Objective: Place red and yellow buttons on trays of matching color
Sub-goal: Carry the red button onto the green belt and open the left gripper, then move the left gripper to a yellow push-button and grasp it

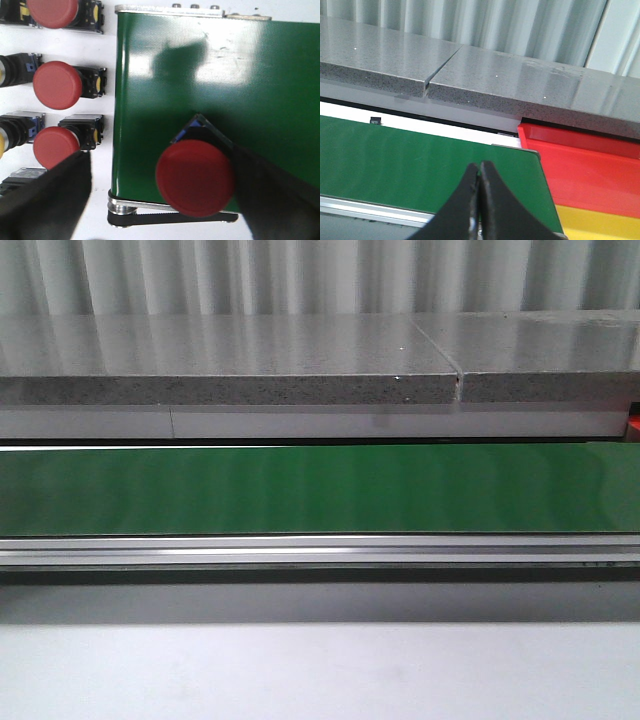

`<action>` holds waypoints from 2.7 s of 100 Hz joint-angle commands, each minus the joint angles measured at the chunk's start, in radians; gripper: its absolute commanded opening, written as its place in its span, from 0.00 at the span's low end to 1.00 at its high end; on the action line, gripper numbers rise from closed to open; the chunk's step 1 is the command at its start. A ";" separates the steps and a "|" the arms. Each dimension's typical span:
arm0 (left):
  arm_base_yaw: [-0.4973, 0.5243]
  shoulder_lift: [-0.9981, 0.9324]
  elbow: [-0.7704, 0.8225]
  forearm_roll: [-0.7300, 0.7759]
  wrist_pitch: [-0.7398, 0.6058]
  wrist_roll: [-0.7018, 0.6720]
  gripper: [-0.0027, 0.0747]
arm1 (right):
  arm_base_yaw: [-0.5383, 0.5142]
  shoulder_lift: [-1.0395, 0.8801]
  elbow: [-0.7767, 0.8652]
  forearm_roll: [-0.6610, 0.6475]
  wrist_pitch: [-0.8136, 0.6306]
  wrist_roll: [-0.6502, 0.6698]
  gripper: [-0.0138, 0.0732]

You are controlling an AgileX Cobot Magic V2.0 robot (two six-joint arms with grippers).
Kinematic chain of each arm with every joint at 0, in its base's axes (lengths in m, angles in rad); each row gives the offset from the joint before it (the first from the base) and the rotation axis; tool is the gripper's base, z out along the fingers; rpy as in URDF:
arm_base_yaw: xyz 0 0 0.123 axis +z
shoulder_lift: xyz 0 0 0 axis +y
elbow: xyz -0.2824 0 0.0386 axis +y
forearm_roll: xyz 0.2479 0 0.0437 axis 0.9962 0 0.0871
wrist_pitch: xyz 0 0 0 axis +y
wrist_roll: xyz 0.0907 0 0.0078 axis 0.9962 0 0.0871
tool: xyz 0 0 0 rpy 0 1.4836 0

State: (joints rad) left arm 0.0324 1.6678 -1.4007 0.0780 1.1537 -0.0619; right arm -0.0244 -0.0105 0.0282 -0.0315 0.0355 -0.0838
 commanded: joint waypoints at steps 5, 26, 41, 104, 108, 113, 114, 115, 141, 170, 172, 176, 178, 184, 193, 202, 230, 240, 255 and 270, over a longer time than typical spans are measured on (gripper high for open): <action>-0.036 -0.058 -0.031 0.005 -0.024 0.004 0.94 | -0.004 -0.011 -0.006 -0.011 -0.081 0.000 0.08; -0.078 -0.164 -0.031 0.005 -0.063 -0.019 0.89 | -0.004 -0.011 -0.006 -0.011 -0.081 0.000 0.08; -0.058 -0.263 -0.031 0.031 -0.083 -0.110 0.88 | -0.004 -0.011 -0.006 -0.011 -0.081 0.000 0.08; 0.267 -0.429 0.327 0.286 -0.188 -0.497 0.88 | -0.004 -0.011 -0.006 -0.011 -0.081 0.000 0.08; 0.298 -0.429 0.360 0.286 -0.204 -0.503 0.88 | -0.004 -0.011 -0.006 -0.011 -0.081 0.000 0.08; 0.331 -0.429 0.396 0.286 -0.228 -0.503 0.88 | -0.004 -0.011 -0.006 -0.011 -0.081 0.000 0.08; 0.340 -0.429 0.405 0.286 -0.234 -0.503 0.88 | -0.004 -0.011 -0.006 -0.011 -0.081 0.000 0.08; 0.344 -0.429 0.410 0.286 -0.237 -0.503 0.88 | -0.004 -0.011 -0.006 -0.011 -0.081 0.000 0.08; 0.436 -0.419 0.492 0.291 -0.338 -0.496 0.88 | -0.004 -0.011 -0.006 -0.011 -0.081 0.000 0.08; 0.437 -0.324 0.492 0.296 -0.397 -0.496 0.88 | -0.004 -0.010 -0.006 -0.011 -0.081 0.000 0.08; 0.437 -0.315 0.492 0.296 -0.400 -0.496 0.88 | -0.004 -0.010 -0.006 -0.011 -0.081 0.000 0.08; 0.437 -0.301 0.492 0.296 -0.408 -0.496 0.88 | -0.004 -0.010 -0.006 -0.011 -0.081 0.000 0.08; 0.437 -0.292 0.492 0.296 -0.413 -0.496 0.88 | -0.004 -0.010 -0.006 -0.011 -0.081 0.000 0.08; 0.437 -0.266 0.492 0.296 -0.426 -0.496 0.88 | -0.004 -0.010 -0.006 -0.011 -0.081 0.000 0.08; 0.435 -0.228 0.492 0.290 -0.443 -0.496 0.88 | -0.004 -0.010 -0.006 -0.011 -0.081 0.000 0.08; 0.435 -0.197 0.492 0.285 -0.459 -0.496 0.88 | -0.004 -0.010 -0.006 -0.011 -0.081 0.000 0.08; 0.435 -0.121 0.490 0.279 -0.514 -0.496 0.88 | -0.004 -0.010 -0.006 -0.011 -0.081 0.000 0.08; 0.435 -0.096 0.484 0.279 -0.534 -0.496 0.88 | -0.004 -0.010 -0.006 -0.011 -0.081 0.000 0.08; 0.435 -0.057 0.474 0.271 -0.546 -0.496 0.86 | -0.004 -0.010 -0.006 -0.011 -0.081 0.000 0.08; 0.435 -0.032 0.473 0.266 -0.548 -0.496 0.79 | -0.004 -0.010 -0.006 -0.011 -0.081 0.000 0.08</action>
State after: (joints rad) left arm 0.4668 1.6609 -0.9020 0.3434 0.6287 -0.5479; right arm -0.0244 -0.0105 0.0282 -0.0315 0.0355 -0.0838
